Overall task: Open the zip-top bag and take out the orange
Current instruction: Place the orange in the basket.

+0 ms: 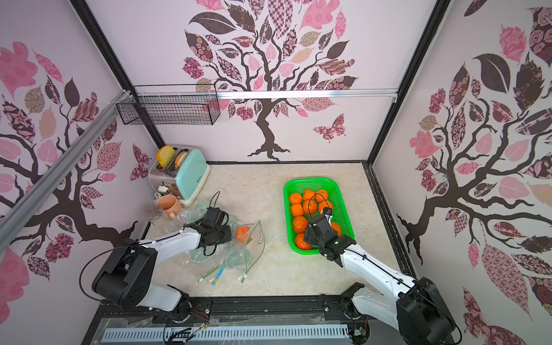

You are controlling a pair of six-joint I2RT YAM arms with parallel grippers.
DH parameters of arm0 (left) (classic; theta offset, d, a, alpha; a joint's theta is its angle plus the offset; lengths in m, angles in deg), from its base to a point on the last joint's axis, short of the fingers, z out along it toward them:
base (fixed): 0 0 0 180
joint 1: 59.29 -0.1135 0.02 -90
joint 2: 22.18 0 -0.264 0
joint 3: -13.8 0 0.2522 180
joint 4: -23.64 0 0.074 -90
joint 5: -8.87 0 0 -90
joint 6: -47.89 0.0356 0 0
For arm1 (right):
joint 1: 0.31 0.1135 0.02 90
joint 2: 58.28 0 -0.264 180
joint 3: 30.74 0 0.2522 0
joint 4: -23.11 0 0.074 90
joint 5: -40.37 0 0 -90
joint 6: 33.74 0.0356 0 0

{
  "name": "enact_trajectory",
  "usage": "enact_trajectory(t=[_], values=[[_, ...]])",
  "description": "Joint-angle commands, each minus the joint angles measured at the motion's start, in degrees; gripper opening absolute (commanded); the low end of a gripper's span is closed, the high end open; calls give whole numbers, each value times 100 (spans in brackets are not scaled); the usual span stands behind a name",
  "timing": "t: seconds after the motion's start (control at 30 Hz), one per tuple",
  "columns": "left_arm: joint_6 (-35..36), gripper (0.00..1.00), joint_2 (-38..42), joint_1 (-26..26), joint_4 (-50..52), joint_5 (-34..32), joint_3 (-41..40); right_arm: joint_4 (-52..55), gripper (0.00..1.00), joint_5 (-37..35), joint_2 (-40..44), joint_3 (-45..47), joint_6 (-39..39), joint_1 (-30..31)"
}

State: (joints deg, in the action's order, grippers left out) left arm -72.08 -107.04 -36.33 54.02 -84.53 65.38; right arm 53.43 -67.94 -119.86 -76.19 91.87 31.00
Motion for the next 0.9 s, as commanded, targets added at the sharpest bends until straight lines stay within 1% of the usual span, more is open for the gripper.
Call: enact_trajectory(t=[0.0,0.2,0.37,0.47,0.5,0.53,0.6,0.67,0.73,0.77,0.8,0.83,0.87], values=[[27,0,-147,-28,101,41,16,313,86,-144,52,-154,14,-20],[31,0,-169,-20,98,49,23,393,87,-112,-25,-163,112,-21],[40,0,-180,-20,104,59,36,375,87,-57,20,-203,16,-28],[27,0,-168,-20,103,50,21,412,85,-16,156,-382,-296,-28],[27,0,-168,-20,102,51,23,368,83,19,252,-450,-492,-28],[31,0,-175,-20,99,54,29,260,81,214,396,-523,-768,-28],[27,0,-191,-20,97,50,38,68,73,704,737,-623,-1161,-20],[29,0,-209,-20,102,63,41,-302,59,1510,1052,-588,-1250,31],[32,0,-222,-20,107,60,51,-758,50,2247,1139,-484,-1262,232],[28,0,-220,-20,100,60,58,-939,44,2476,1091,-449,-1264,409],[27,0,-224,-20,104,59,54,-1121,40,2621,999,-437,-1364,613],[27,0,-219,-20,97,60,47,-1258,37,2646,849,-460,-1488,888],[27,0,-218,-20,102,59,52,-1338,31,2567,658,-522,-1610,1154]])
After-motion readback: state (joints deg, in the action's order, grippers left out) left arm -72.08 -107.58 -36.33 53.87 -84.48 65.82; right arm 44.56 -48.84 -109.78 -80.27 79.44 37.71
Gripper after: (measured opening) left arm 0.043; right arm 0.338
